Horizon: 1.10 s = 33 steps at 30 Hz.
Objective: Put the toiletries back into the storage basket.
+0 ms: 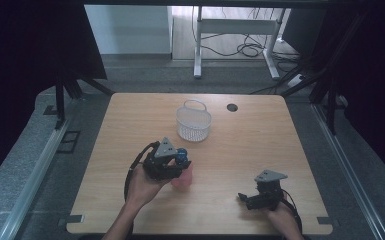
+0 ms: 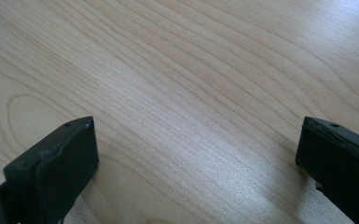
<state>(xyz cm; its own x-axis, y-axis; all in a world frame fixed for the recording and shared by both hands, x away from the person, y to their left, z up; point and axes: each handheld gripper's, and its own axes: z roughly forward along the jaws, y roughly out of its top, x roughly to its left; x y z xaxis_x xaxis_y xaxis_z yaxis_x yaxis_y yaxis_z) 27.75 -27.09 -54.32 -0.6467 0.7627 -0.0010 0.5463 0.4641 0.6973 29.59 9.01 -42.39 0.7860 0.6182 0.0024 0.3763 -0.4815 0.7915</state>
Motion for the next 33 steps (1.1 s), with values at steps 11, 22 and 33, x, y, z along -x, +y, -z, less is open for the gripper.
{"method": "scheduleTargets", "body": {"ticks": [11,22,33], "right_arm": [[2,-1,1,0,0,0,0],[2,1,-1,0,0,0,0],[1,1,-1,0,0,0,0]], "left_arm": [[6,-3,15,527,11,-9,-3],[15,8,29,528,23,-17,-2],[19,25,27,528,36,-25,-5]]}}
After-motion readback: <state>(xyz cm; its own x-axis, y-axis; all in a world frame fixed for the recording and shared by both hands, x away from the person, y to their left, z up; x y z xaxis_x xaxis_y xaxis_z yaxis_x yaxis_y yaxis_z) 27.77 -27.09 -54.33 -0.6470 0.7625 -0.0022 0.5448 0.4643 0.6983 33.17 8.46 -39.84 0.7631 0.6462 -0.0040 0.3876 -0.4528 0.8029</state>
